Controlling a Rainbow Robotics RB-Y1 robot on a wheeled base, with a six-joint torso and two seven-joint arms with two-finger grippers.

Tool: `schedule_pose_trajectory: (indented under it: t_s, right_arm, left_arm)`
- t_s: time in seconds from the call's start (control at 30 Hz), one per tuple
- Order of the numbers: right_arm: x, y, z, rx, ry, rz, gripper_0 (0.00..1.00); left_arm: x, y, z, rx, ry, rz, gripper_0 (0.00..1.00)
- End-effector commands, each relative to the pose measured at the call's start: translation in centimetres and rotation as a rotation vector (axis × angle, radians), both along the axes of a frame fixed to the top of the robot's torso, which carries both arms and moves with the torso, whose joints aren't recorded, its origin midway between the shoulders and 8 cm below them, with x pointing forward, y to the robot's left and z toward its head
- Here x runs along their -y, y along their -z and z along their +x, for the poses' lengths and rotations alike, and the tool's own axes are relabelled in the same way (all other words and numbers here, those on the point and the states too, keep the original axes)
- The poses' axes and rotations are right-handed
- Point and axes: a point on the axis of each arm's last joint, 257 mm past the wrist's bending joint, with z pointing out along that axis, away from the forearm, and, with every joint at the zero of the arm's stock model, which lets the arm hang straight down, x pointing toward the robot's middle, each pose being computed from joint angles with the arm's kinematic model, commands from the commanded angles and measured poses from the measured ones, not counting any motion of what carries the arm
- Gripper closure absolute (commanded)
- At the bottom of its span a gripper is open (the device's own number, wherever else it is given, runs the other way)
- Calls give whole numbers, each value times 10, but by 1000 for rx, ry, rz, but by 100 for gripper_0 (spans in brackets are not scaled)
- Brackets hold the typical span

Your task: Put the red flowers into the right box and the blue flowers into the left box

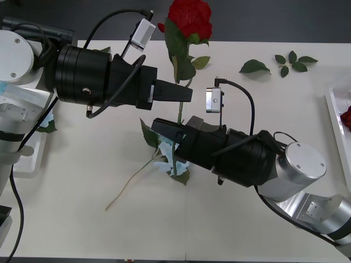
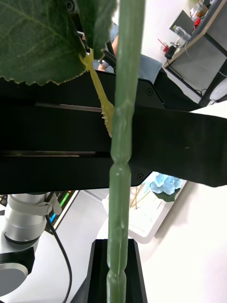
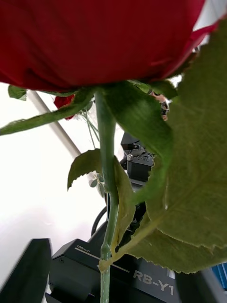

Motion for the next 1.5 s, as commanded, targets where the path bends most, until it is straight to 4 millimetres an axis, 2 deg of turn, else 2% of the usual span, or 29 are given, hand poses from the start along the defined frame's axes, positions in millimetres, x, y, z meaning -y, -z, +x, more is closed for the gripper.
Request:
schedule_pose_trajectory:
  t_s: [0.03,0.13,0.17,0.2,0.33,0.53,0.63,0.77,0.87,0.9,0.97,1.0,1.07,1.17,1.23,1.27,1.3,1.37,1.4,1.5]
  right_arm:
    - [4,-7,1,1,-1,-1,100]
    - [8,-7,4,5,6,-6,100]
    - [10,-6,5,4,9,-11,100]
    - [11,-6,5,3,9,-12,100]
    - [24,-1,10,1,22,-38,100]
    - [65,14,23,1,52,-143,100]
    - [96,25,30,-38,76,-204,100]
    - [143,33,42,-102,130,-285,100]
    - [189,34,54,-156,192,-365,100]
    - [197,35,55,-169,204,-378,100]
    - [232,31,64,-228,264,-412,100]
    - [241,31,68,-241,283,-423,100]
    - [275,32,78,-279,344,-460,100]
    - [321,37,89,-312,426,-523,100]
    - [367,43,97,-302,491,-623,100]
    - [377,46,97,-300,501,-649,100]
    - [396,50,98,-296,519,-696,100]
    - [432,62,96,-305,540,-788,100]
    - [443,66,95,-307,546,-817,100]
    - [494,82,89,-310,569,-959,100]
  left_arm:
    - [4,-20,0,74,18,-20,0]
    - [4,-20,0,74,18,-20,0]
    - [-1,-11,8,42,-15,-36,0]
    - [-2,-11,8,41,-17,-34,0]
    - [-15,-24,22,70,-69,-58,0]
    - [-49,-23,33,82,-117,-1,0]
    - [-75,-14,36,82,-142,60,0]
    - [-113,3,36,83,-169,167,0]
    - [-145,21,36,107,-182,275,0]
    - [-150,24,36,121,-180,298,0]
    - [-172,39,38,172,-172,402,0]
    - [-176,42,37,184,-163,423,0]
    - [-188,56,36,214,-135,497,0]
    - [-198,69,35,250,-106,564,0]
    - [-200,83,32,271,-66,612,0]
    - [-200,88,30,270,-54,625,0]
    - [-200,96,27,272,-31,649,0]
    - [-201,114,23,280,15,703,0]
    - [-202,118,22,288,24,716,0]
    - [-207,134,25,347,72,798,0]
